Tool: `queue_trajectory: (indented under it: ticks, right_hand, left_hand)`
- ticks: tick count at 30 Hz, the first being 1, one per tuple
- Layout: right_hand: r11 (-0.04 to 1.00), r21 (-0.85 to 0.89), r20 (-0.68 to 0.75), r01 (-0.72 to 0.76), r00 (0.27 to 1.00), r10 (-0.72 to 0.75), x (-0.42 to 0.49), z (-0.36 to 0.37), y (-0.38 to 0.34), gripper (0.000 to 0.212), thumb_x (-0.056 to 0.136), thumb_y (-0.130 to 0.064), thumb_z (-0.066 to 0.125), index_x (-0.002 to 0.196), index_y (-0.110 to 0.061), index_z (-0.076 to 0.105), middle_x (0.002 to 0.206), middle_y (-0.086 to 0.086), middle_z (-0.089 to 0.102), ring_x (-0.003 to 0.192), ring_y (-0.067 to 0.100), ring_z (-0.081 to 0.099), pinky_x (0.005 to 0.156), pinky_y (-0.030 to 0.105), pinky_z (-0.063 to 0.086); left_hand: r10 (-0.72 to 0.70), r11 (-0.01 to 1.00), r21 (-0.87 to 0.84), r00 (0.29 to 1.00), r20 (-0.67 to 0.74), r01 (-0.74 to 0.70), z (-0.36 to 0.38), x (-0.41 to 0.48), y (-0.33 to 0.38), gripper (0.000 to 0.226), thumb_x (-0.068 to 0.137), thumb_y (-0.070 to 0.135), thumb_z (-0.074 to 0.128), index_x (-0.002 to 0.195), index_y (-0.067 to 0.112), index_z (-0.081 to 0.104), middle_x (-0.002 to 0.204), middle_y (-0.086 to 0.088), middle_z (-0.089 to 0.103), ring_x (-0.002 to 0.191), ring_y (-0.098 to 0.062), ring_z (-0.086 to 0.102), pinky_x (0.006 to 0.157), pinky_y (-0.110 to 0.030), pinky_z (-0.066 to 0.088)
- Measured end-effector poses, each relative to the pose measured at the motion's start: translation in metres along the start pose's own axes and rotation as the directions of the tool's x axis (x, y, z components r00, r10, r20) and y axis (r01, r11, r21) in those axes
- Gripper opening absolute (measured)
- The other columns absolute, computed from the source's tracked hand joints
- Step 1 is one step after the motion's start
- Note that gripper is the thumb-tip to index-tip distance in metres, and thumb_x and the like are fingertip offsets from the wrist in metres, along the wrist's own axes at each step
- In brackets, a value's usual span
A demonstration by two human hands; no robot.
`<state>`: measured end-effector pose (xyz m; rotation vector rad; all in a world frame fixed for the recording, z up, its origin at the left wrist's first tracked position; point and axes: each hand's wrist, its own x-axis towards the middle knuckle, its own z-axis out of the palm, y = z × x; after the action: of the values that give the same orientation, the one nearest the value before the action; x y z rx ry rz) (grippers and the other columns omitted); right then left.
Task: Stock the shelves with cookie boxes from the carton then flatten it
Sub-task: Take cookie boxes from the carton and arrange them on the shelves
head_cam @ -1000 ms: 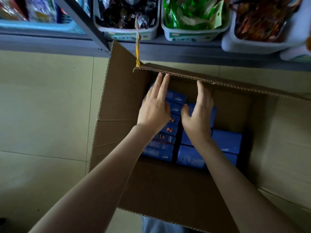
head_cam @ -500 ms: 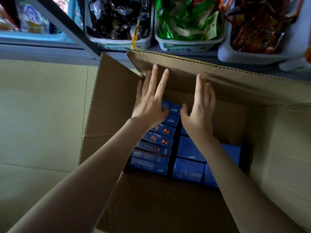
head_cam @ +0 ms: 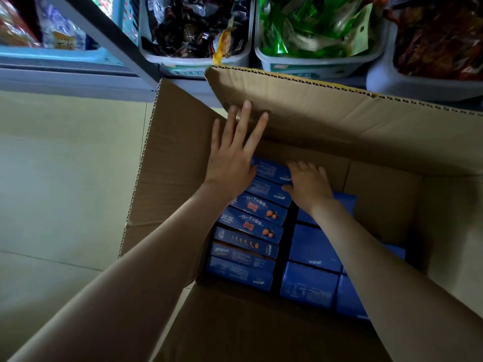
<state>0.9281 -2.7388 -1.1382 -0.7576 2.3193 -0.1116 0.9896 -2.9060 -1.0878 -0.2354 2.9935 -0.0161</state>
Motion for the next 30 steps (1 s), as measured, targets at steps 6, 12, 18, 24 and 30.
queue_trajectory:
  ticks: [6, 12, 18, 24, 30]
  right_hand:
    - [0.994, 0.079, -0.028, 0.075, 0.997, -0.073, 0.007, -0.001, 0.001, 0.048, 0.098, -0.028, 0.045, 0.139, -0.005, 0.036, 0.133, 0.016, 0.044, 0.12, 0.03, 0.042, 0.096, 0.037, 0.039]
    - [0.972, 0.062, -0.242, 0.226, 0.948, -0.205, -0.071, -0.058, -0.02, 0.057, 0.089, -0.028, 0.057, 0.136, 0.0, 0.041, 0.123, 0.017, 0.049, 0.112, 0.03, 0.048, 0.083, 0.035, 0.05]
    - [0.934, 0.28, -0.162, 0.223, 0.97, -0.183, -0.2, -0.146, -0.052, 0.056, 0.094, -0.031, 0.054, 0.143, -0.013, 0.034, 0.132, 0.006, 0.043, 0.12, 0.02, 0.045, 0.09, 0.028, 0.044]
    - [0.712, 0.695, -0.186, 0.103, 0.982, 0.039, -0.319, -0.28, -0.069, 0.056, 0.091, -0.034, 0.06, 0.141, -0.025, 0.037, 0.131, -0.01, 0.042, 0.115, 0.002, 0.042, 0.089, 0.016, 0.032]
    - [0.545, 0.823, -0.274, 0.162, 0.953, 0.13, -0.408, -0.412, -0.067, 0.025, 0.089, -0.037, 0.063, 0.111, -0.038, 0.052, 0.107, -0.011, 0.063, 0.097, 0.002, 0.06, 0.08, 0.015, 0.047]
  left_hand:
    - [0.006, 1.0, 0.011, 1.0, -0.005, -0.006, 0.002, -0.002, 0.002, 0.101, 0.068, 0.019, 0.073, 0.151, 0.018, 0.015, 0.156, -0.022, 0.01, 0.143, -0.041, 0.011, 0.113, -0.053, 0.011]
    - [-0.005, 0.999, -0.033, 0.94, 0.341, 0.018, -0.065, -0.017, 0.016, 0.087, 0.084, 0.044, 0.06, 0.151, 0.032, 0.006, 0.153, -0.016, -0.029, 0.14, -0.04, -0.024, 0.112, -0.057, -0.009]
    - [0.044, 0.986, -0.157, 0.803, 0.594, 0.061, -0.183, -0.054, 0.028, 0.073, 0.075, 0.062, 0.063, 0.137, 0.03, 0.04, 0.145, -0.001, 0.039, 0.142, -0.028, 0.017, 0.111, -0.062, -0.006]
    - [0.086, 0.752, -0.562, 0.793, 0.603, 0.346, -0.361, -0.095, 0.041, 0.06, 0.072, 0.041, 0.077, 0.124, 0.025, 0.053, 0.098, 0.007, 0.06, 0.09, -0.014, 0.057, 0.068, -0.018, 0.042]
    - [0.004, 0.427, -0.783, 0.865, 0.502, 0.452, -0.51, -0.118, 0.078, 0.03, 0.081, 0.038, 0.071, 0.105, 0.024, 0.06, 0.094, 0.004, 0.066, 0.086, -0.015, 0.063, 0.075, -0.028, 0.047]
